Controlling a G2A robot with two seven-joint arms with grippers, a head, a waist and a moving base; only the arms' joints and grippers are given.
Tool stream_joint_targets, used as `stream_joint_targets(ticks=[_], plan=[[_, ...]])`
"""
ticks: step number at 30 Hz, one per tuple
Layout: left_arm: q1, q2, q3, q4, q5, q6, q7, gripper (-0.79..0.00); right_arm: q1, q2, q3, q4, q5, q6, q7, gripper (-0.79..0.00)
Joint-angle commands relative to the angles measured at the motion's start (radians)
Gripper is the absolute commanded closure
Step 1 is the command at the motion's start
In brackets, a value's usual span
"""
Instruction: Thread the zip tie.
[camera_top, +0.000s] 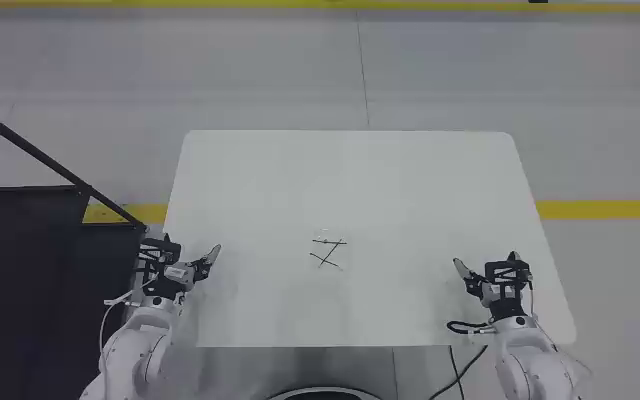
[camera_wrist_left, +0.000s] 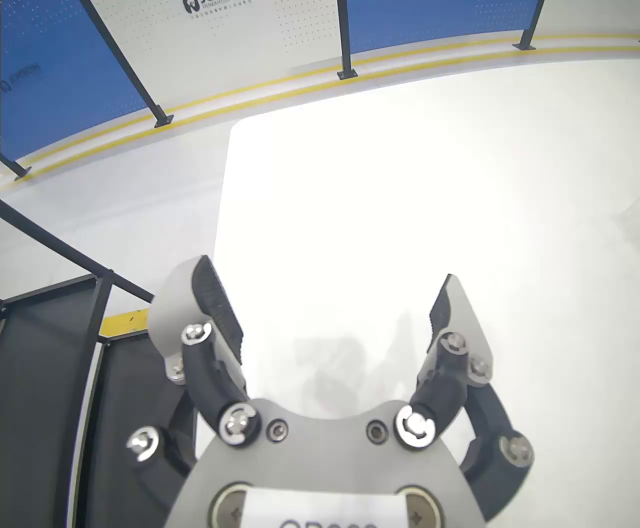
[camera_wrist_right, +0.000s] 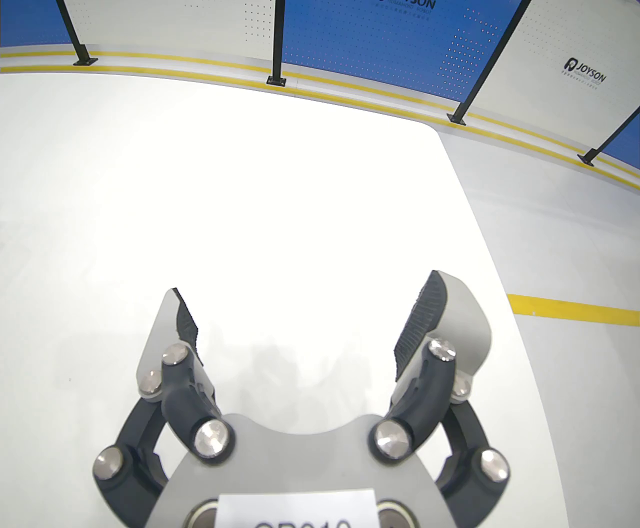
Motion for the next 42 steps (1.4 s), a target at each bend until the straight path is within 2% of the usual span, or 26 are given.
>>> stream_joint_targets(ticks=[1,11,18,21,26,30,33,38,42], plan=[[0.000,0.000,0.000,0.000,0.000,0.000,0.000,-0.784,0.000,0.000,0.000,0.000,0.000,0.000,0.000,-0.785],[0.000,0.000,0.001,0.001,-0.001,-0.002,-0.001,-0.785,0.000,0.000,0.000,0.000,0.000,0.000,0.000,-0.785],[-0.039,0.005,0.014,-0.020,-0.021,-0.149,-0.108,-0.785,0.000,0.000,0.000,0.000,0.000,0.000,0.000,-0.785],[-0.083,0.007,0.010,-0.025,-0.081,-0.222,-0.167,-0.785,0.000,0.000,0.000,0.000,0.000,0.000,0.000,-0.785],[-0.172,0.014,0.032,-0.012,-0.163,-0.393,-0.290,-0.785,0.000,0.000,0.000,0.000,0.000,0.000,0.000,-0.785],[-0.261,0.015,0.066,0.022,-0.263,-0.470,-0.413,-0.785,0.000,0.000,0.000,0.000,0.000,0.000,0.000,-0.785],[-0.330,0.012,0.112,0.053,-0.316,-0.481,-0.489,-0.785,0.000,0.000,0.000,0.000,0.000,0.000,0.000,-0.785],[-0.435,0.007,0.173,0.118,-0.499,-0.487,-0.661,-0.785,0.000,0.000,0.000,0.000,0.000,0.000,0.000,-0.785],[-0.435,0.007,0.173,0.118,-0.499,-0.487,-0.661,-0.785,0.000,0.000,0.000,0.000,0.000,0.000,0.000,-0.785]])
